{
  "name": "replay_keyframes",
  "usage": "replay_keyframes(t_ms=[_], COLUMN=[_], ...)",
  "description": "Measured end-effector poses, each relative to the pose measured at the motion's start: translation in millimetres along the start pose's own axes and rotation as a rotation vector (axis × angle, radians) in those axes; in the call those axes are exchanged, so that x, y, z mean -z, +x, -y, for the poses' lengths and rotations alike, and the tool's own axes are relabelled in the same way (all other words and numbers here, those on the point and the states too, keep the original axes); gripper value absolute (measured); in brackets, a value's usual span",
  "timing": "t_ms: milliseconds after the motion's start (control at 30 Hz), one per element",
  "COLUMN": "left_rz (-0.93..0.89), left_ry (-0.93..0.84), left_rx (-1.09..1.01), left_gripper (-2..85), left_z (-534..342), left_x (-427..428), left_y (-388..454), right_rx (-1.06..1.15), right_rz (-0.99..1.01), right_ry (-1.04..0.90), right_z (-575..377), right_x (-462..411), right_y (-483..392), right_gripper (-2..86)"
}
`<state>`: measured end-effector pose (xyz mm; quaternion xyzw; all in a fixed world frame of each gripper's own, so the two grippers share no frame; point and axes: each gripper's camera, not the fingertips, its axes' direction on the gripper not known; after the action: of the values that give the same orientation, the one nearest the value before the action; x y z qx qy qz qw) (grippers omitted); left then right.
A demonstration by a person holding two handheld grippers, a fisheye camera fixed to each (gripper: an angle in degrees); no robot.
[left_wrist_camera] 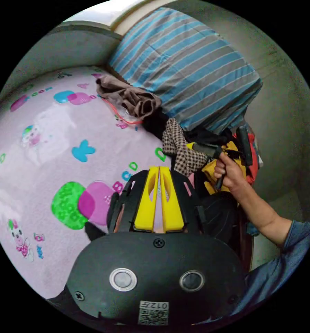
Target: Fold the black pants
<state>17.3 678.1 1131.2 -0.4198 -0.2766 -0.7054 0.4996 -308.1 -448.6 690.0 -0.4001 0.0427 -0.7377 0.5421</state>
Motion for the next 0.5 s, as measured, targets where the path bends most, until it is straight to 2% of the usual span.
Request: replay_keyframes(t_ms=[100, 200, 300, 433, 500], left_rz=[-0.020, -0.028, -0.040, -0.058, -0.072], left_ry=[-0.073, -0.107, -0.134, -0.156, -0.158], left_rx=[-0.045, -0.070, -0.052, -0.031, -0.013], left_gripper=[0.8, 0.8, 0.9, 1.1, 1.5], left_z=[38.3, 69.7, 97.5, 127.6, 137.5], left_x=[-29.3, -48.3, -64.0, -80.5, -85.5], left_y=[12.3, 16.6, 12.6, 3.4, -2.1], right_rx=[-0.298, -0.481, -0.586, -0.614, -0.600], right_rz=[-0.027, -0.084, -0.122, -0.102, 0.019], right_ry=[0.134, 0.194, 0.226, 0.231, 0.251], right_z=[16.3, 28.9, 40.1, 55.8, 59.4], right_x=[39.5, 64.5, 77.8, 81.7, 82.8], right_y=[103.0, 174.2, 220.9, 260.0, 279.0], right_gripper=[7.3, 10.3, 11.1, 8.8, 1.6])
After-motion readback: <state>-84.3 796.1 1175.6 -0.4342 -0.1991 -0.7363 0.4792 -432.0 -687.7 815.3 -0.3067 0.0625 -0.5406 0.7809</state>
